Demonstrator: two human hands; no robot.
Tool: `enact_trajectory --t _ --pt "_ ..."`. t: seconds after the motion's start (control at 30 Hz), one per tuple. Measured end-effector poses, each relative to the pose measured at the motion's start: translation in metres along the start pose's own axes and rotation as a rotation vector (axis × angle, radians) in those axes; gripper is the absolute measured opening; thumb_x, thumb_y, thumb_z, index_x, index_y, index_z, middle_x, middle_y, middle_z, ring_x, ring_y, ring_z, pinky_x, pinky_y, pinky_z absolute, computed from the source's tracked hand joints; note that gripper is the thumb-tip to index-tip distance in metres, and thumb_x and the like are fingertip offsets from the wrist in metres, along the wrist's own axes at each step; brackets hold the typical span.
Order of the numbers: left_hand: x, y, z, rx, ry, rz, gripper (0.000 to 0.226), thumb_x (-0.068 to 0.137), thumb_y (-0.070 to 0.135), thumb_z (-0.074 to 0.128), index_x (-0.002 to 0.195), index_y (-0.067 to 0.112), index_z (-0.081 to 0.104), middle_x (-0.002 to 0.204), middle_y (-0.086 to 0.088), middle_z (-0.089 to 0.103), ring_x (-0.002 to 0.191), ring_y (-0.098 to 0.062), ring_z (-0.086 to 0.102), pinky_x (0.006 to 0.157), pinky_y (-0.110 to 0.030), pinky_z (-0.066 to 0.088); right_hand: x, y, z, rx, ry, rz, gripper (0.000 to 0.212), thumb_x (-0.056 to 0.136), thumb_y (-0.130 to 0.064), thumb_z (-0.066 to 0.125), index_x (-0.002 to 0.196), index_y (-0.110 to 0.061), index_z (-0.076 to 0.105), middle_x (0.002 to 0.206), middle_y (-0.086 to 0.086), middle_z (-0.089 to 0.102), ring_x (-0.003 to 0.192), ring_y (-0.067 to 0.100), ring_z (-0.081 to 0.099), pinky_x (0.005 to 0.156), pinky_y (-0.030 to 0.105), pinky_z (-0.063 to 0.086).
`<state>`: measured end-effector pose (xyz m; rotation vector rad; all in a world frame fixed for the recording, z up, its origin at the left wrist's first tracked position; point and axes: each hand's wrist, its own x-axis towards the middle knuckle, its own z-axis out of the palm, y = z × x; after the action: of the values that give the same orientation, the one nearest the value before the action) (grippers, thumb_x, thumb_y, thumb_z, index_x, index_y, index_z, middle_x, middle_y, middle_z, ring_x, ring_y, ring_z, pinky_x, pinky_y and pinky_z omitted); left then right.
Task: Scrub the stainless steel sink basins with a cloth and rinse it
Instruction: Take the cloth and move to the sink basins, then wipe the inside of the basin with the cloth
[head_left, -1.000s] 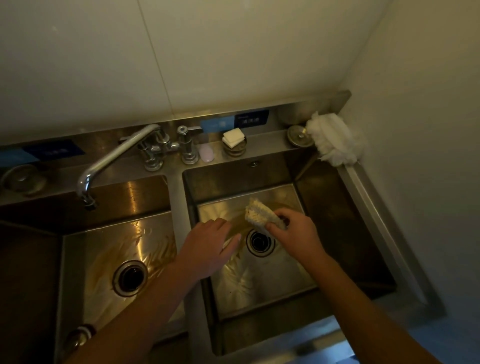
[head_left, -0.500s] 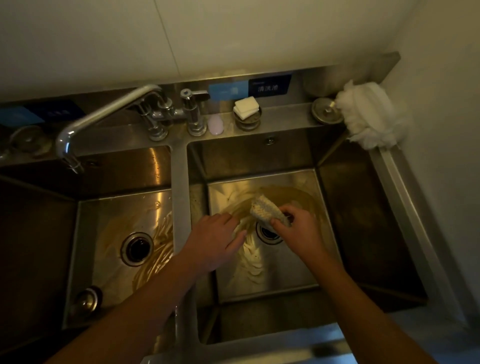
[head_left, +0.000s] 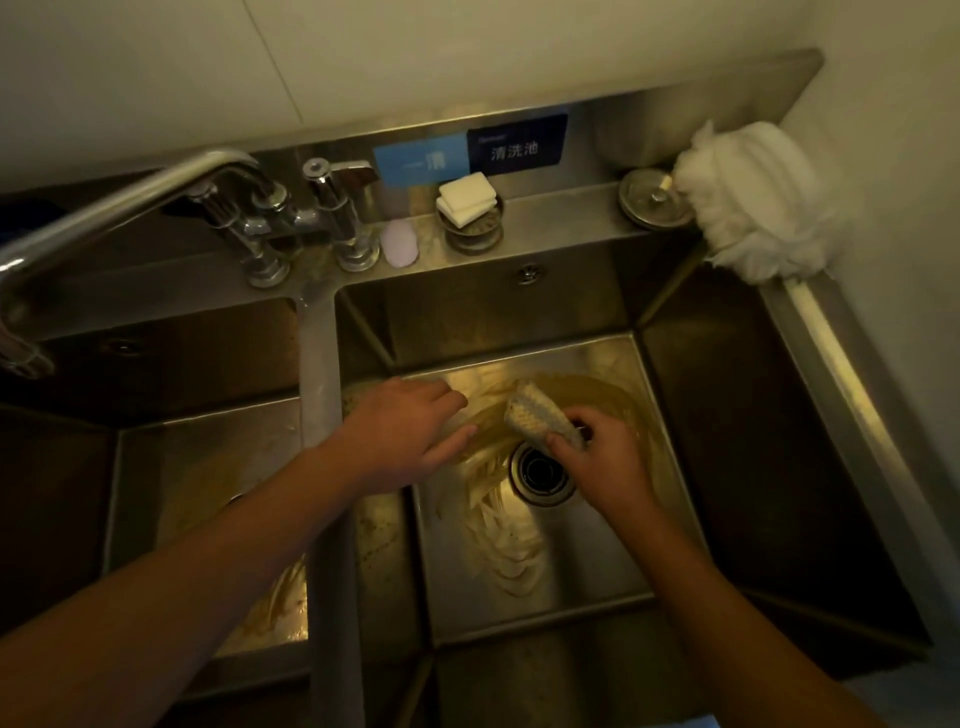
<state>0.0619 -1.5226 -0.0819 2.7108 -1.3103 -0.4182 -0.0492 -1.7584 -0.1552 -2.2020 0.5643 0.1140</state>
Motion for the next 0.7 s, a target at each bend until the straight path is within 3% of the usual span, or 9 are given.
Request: enact_trajectory --t 0.13,0.3,0.5,0.7 --pt "0.013 -0.002 0.002 0.018 -0.017 0.012 0.066 0.095 0.062 0.016 0.129 0.022 0.058 0.121 0.001 0.064 0.107 -0.018 0.061 0.088 -0.037 0.048 0.012 -0.001 0.012 -0.024 -0.006 -0.006 0.024 0.082 -0.039 0.072 0.103 -0.028 0.068 0.093 -0.008 0.069 0.083 0.012 0.065 0.071 0.033 0.054" --pt "0.042 -0.016 -0.001 0.048 -0.027 0.087 0.066 0.095 0.063 0.015 0.131 0.025 0.055 0.119 0.002 0.062 0.103 -0.015 0.060 0.088 -0.036 0.048 0.027 0.002 0.020 -0.017 0.008 -0.004 0.025 0.084 -0.038 0.072 0.107 -0.030 0.068 0.098 -0.009 0.069 0.087 0.010 0.064 0.075 0.035 0.055" --pt "0.089 -0.052 -0.007 0.192 -0.069 0.261 0.064 0.096 0.064 0.012 0.115 0.023 0.057 0.104 -0.002 0.062 0.087 -0.020 0.061 0.077 -0.036 0.049 0.040 0.017 0.027 -0.003 0.043 0.016 0.023 0.085 -0.035 0.071 0.106 -0.027 0.069 0.096 -0.008 0.070 0.087 0.011 0.065 0.075 0.035 0.055" --pt "0.091 -0.056 0.009 0.217 -0.027 0.335 0.068 0.096 0.065 0.009 0.116 0.023 0.059 0.102 0.000 0.063 0.086 -0.018 0.061 0.078 -0.037 0.049 0.037 0.031 0.038 0.024 0.048 0.052 0.023 0.084 -0.035 0.074 0.106 -0.030 0.069 0.096 -0.010 0.068 0.086 0.007 0.063 0.071 0.026 0.050"
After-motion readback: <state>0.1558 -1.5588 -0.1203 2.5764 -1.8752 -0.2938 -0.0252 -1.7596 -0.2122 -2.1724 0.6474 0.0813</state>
